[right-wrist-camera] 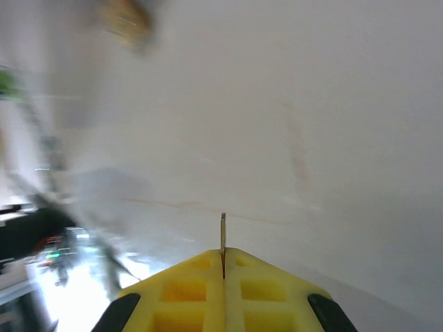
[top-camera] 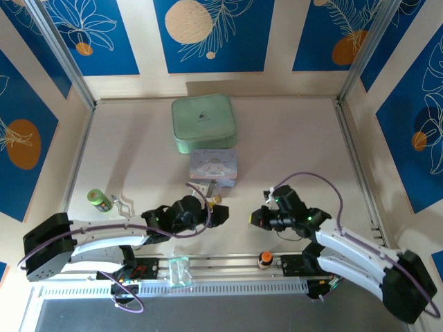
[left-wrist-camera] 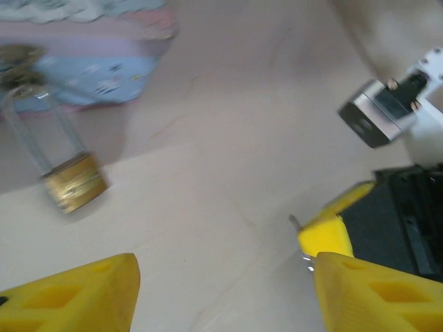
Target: Unlock a padlock with a key
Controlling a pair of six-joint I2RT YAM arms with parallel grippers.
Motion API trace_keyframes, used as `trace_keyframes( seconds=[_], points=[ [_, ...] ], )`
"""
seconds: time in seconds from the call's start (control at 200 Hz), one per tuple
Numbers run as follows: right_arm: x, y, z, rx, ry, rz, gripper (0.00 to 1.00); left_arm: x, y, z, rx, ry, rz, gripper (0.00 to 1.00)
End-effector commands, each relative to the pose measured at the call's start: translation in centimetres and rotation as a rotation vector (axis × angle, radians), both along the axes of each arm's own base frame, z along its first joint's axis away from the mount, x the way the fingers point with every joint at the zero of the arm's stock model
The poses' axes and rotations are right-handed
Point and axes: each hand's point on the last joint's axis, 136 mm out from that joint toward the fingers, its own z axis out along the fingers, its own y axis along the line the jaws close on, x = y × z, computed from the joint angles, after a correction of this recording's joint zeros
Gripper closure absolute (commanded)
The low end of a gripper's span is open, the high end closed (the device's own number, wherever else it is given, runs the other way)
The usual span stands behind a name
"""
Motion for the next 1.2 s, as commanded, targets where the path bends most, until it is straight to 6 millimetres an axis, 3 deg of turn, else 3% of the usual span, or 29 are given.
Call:
trace_keyframes(
  seconds=[0.0, 0.185, 0.39, 0.915, 1.191],
  points=[
    [-1.1, 2.1, 5.5, 0.252, -0.114, 0.186, 1.00, -0.7, -2.8, 4.4, -0.236, -0.028, -0.122, 0.32],
    [-1.6, 3.1, 10.2, 0.431, -0.203, 0.313, 1.00, -1.4, -4.9, 7.6, -0.392, -0.018, -0.209, 0.33],
    [-2.6, 3.9, 12.3, 0.518, -0.254, 0.436, 1.00, -0.1, -4.0, 7.3, -0.368, 0.020, -0.126, 0.40],
    [-2.2, 4.4, 12.6, 0.547, -0.249, 0.446, 1.00, -1.6, -5.9, 9.5, -0.543, 0.017, -0.262, 0.64],
    [-1.1, 4.4, 12.7, 0.576, -0.271, 0.388, 1.00, -1.3, -5.7, 7.8, -0.562, 0.078, -0.224, 0.79]
  ],
)
